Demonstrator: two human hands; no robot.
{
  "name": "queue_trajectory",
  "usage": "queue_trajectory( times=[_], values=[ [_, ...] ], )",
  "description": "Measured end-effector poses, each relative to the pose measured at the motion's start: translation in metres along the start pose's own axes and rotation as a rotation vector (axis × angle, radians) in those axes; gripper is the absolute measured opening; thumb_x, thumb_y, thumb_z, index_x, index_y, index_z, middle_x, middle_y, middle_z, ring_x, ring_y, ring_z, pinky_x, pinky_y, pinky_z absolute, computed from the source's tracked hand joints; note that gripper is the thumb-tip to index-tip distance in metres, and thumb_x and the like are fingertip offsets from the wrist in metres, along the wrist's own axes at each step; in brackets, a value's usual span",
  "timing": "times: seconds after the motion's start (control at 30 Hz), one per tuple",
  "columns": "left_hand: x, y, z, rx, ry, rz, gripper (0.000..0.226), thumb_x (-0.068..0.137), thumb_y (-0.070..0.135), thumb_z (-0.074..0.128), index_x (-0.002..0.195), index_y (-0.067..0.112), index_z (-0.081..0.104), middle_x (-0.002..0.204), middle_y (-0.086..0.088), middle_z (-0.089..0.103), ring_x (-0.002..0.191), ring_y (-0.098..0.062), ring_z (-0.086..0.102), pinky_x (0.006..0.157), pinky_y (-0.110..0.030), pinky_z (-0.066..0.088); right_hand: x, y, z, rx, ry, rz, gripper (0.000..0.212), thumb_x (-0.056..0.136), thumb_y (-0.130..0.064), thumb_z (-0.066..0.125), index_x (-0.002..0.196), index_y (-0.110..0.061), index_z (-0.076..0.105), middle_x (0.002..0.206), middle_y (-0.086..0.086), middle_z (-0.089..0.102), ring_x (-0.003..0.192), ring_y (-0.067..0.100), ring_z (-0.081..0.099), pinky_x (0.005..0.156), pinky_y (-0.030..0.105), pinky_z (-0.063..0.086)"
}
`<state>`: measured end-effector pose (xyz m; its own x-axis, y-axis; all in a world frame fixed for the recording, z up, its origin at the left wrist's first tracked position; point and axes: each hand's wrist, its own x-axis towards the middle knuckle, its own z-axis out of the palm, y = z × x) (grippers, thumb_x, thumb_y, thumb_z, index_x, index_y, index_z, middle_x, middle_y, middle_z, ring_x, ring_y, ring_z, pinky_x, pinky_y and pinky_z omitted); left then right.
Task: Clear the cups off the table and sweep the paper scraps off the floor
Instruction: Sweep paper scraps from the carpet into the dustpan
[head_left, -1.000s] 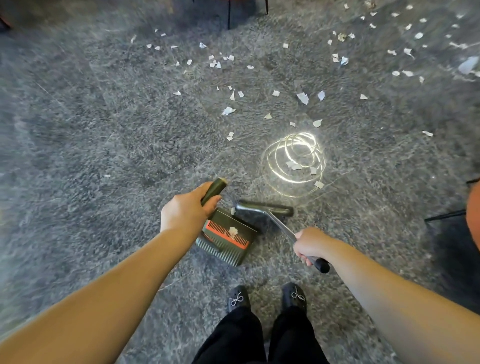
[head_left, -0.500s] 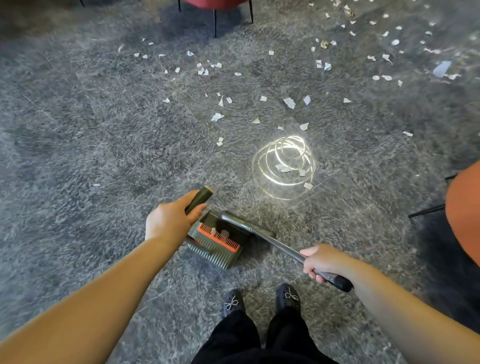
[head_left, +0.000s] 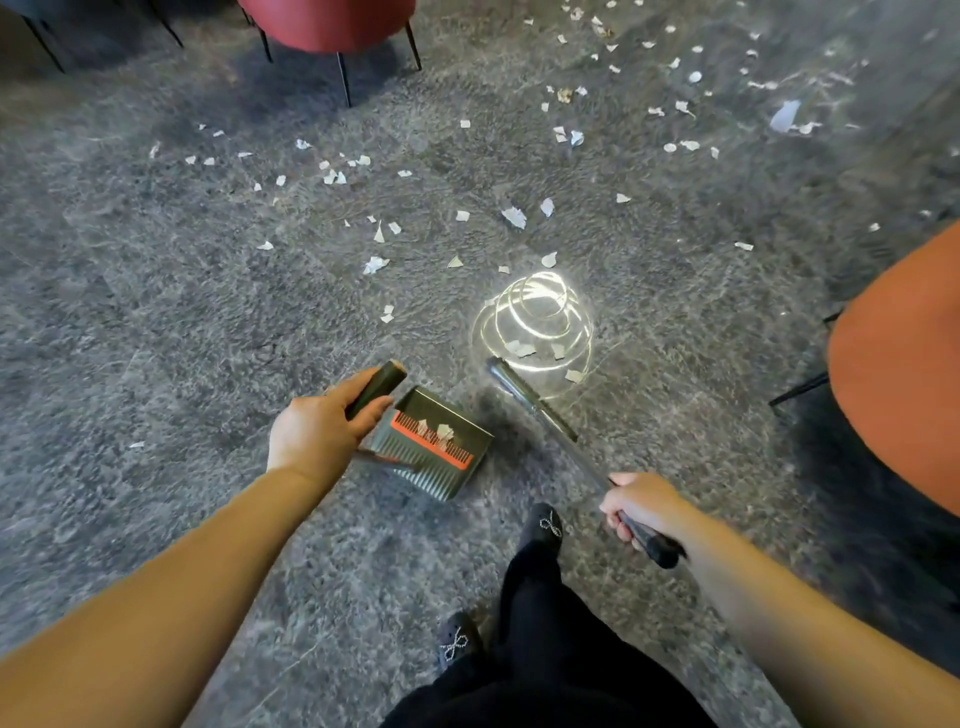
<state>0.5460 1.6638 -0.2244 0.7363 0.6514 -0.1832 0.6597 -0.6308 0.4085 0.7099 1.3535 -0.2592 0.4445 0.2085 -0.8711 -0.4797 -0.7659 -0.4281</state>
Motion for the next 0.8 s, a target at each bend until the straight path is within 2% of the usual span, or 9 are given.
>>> queue_trajectory(
  times=[0.13, 0.23, 0.3, 0.37, 0.43, 0.5, 0.6, 0.7, 0.8],
  values=[
    [0.047, 0.039, 0.002, 0.018, -0.018, 0.042, 0.041, 0.090, 0.056, 0.052, 0.130, 0.046, 0.054, 0.078, -0.005, 0.066, 0.070, -0.026, 0.059, 0.053, -0.029, 0.037, 0.014, -0.023, -0.034, 0.093, 0.020, -0.019, 0.068, 0.089, 0.008, 0.049, 0.150, 0.001, 0.019, 0.051, 0.013, 0.053, 0.037, 0.019, 0.047, 0.036, 0.019, 0.035],
    [0.084, 0.066, 0.008, 0.040, -0.048, 0.062, 0.040, 0.090, 0.057, 0.051, 0.130, 0.048, 0.053, 0.076, -0.003, 0.065, 0.067, -0.024, 0.058, 0.052, -0.028, 0.038, 0.037, -0.041, -0.066, 0.129, 0.048, 0.013, 0.063, 0.090, 0.007, 0.049, 0.148, 0.000, 0.025, 0.048, 0.013, 0.052, 0.036, 0.019, 0.047, 0.036, 0.019, 0.036],
    [0.110, 0.083, 0.014, 0.056, -0.064, 0.066, 0.041, 0.090, 0.059, 0.050, 0.130, 0.049, 0.052, 0.078, -0.004, 0.067, 0.072, -0.027, 0.062, 0.055, -0.028, 0.040, 0.056, -0.052, -0.087, 0.106, 0.049, 0.035, 0.045, 0.088, 0.005, 0.050, 0.132, -0.004, 0.043, 0.048, 0.013, 0.053, 0.039, 0.020, 0.048, 0.043, 0.024, 0.039],
    [0.133, 0.097, 0.020, 0.081, -0.082, 0.061, 0.043, 0.090, 0.060, 0.049, 0.131, 0.050, 0.050, 0.076, -0.005, 0.065, 0.073, -0.028, 0.062, 0.057, -0.029, 0.042, 0.072, -0.063, -0.107, 0.085, 0.062, 0.061, 0.026, 0.087, 0.005, 0.051, 0.107, -0.009, 0.042, 0.044, 0.012, 0.055, 0.038, 0.020, 0.050, 0.048, 0.029, 0.040],
    [0.156, 0.111, 0.025, 0.105, -0.093, 0.059, 0.043, 0.090, 0.061, 0.049, 0.132, 0.051, 0.049, 0.074, -0.003, 0.061, 0.070, -0.026, 0.060, 0.055, -0.029, 0.041, 0.090, -0.070, -0.126, 0.117, 0.085, 0.103, 0.024, 0.087, 0.006, 0.052, 0.101, -0.010, 0.041, 0.046, 0.013, 0.055, 0.037, 0.021, 0.051, 0.044, 0.027, 0.040],
    [0.179, 0.124, 0.030, 0.112, -0.099, 0.056, 0.043, 0.089, 0.062, 0.049, 0.131, 0.052, 0.049, 0.075, -0.002, 0.061, 0.068, -0.024, 0.057, 0.053, -0.028, 0.038, 0.101, -0.081, -0.142, 0.114, 0.107, 0.128, 0.009, 0.088, 0.004, 0.052, 0.091, -0.004, 0.049, 0.047, 0.013, 0.054, 0.039, 0.022, 0.051, 0.040, 0.023, 0.039],
    [0.208, 0.137, 0.034, 0.104, -0.106, 0.071, 0.042, 0.088, 0.060, 0.051, 0.129, 0.051, 0.052, 0.078, -0.002, 0.064, 0.069, -0.024, 0.057, 0.055, -0.029, 0.038, 0.117, -0.095, -0.158, 0.127, 0.128, 0.130, 0.017, 0.089, 0.005, 0.050, 0.073, 0.002, 0.054, 0.046, 0.013, 0.053, 0.038, 0.021, 0.051, 0.041, 0.023, 0.039],
    [0.236, 0.143, 0.033, 0.114, -0.113, 0.092, 0.041, 0.089, 0.059, 0.052, 0.128, 0.049, 0.054, 0.076, -0.004, 0.065, 0.066, -0.025, 0.059, 0.054, -0.029, 0.040, 0.132, -0.108, -0.166, 0.201, 0.147, 0.149, 0.011, 0.088, 0.007, 0.048, 0.080, 0.001, 0.052, 0.042, 0.013, 0.051, 0.030, 0.018, 0.048, 0.035, 0.017, 0.035],
    [0.260, 0.143, 0.026, 0.124, -0.142, 0.104, 0.040, 0.089, 0.057, 0.052, 0.129, 0.050, 0.053, 0.075, -0.002, 0.064, 0.064, -0.022, 0.056, 0.055, -0.030, 0.043, 0.145, -0.120, -0.165, 0.250, 0.138, 0.182, 0.019, 0.090, 0.006, 0.047, 0.072, 0.003, 0.052, 0.049, 0.013, 0.049, 0.034, 0.019, 0.044, 0.034, 0.017, 0.032]
  ],
)
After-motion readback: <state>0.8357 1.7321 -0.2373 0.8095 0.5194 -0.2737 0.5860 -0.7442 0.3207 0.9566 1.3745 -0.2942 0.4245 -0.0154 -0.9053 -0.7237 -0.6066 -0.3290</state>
